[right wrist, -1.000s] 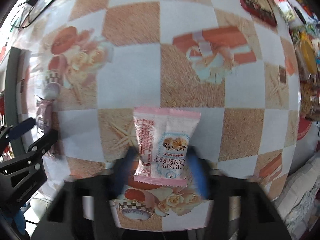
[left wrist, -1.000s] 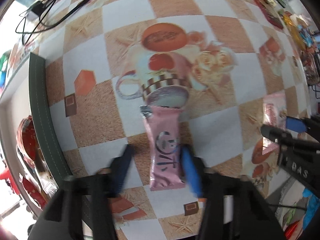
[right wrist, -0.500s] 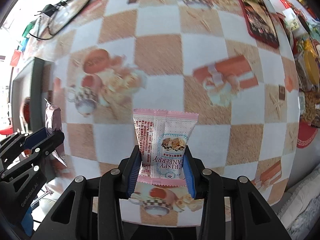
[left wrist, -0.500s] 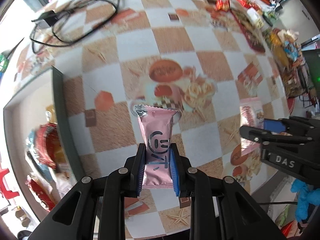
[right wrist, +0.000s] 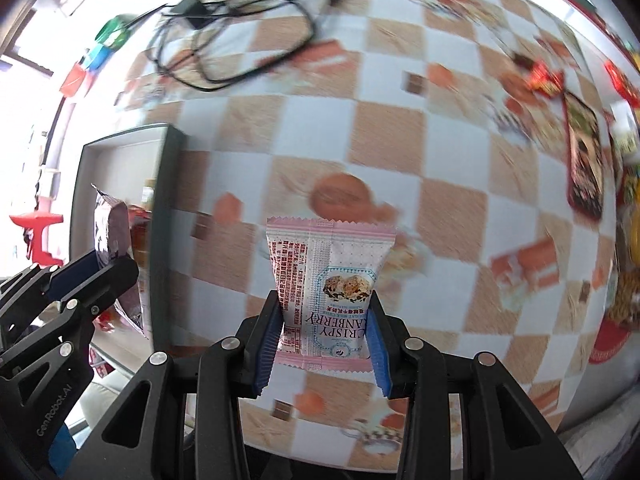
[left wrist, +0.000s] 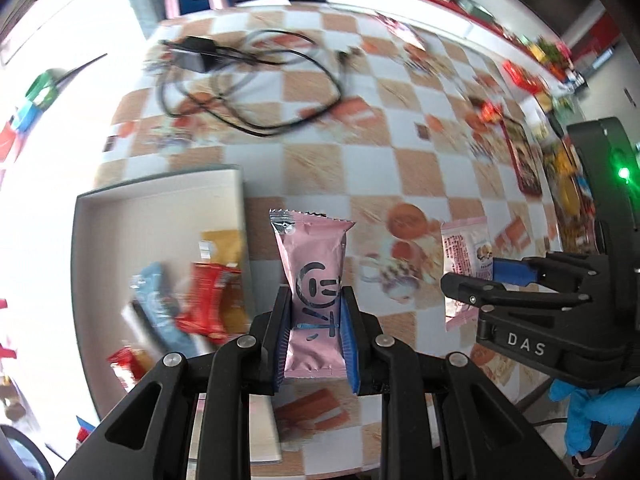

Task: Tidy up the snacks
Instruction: 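Lift and carry the pink bar with left while right carries the cranberry packet to the tray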

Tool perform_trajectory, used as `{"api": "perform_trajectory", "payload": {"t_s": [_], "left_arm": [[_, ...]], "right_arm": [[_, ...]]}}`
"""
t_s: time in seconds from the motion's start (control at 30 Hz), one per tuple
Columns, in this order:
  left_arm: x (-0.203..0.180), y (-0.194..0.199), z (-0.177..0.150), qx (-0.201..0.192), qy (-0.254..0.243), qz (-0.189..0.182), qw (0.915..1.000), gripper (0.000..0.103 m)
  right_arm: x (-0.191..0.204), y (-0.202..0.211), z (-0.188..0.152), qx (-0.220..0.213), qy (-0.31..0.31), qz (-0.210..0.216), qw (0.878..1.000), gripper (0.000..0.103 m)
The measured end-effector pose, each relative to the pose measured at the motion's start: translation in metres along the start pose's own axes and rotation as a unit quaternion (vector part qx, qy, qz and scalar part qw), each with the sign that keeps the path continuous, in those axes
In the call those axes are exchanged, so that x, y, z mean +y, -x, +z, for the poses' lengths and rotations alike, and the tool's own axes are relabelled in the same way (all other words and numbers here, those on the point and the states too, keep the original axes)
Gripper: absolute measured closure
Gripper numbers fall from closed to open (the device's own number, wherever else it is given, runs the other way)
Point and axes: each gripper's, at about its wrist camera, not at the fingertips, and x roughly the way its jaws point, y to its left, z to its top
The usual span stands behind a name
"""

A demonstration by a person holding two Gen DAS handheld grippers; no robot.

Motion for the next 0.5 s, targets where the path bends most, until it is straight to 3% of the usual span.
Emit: {"api": "perform_trajectory", "payload": {"t_s": [0.3,0.5], "left_arm": [[0.073,0.011,-0.018,-0.009,0.067,0.025,0.9974,0.077],[0.112,0.01,-0.033,-0.004,0.106,0.04,0.9936,0.078]], "right_arm": [[0.075,-0.001,-0.016,-0.004,0.063,0.011,0.998,0.062],[0.121,-0.012,-0.002,0.006,0.099,0.025,0.995,0.062]]}}
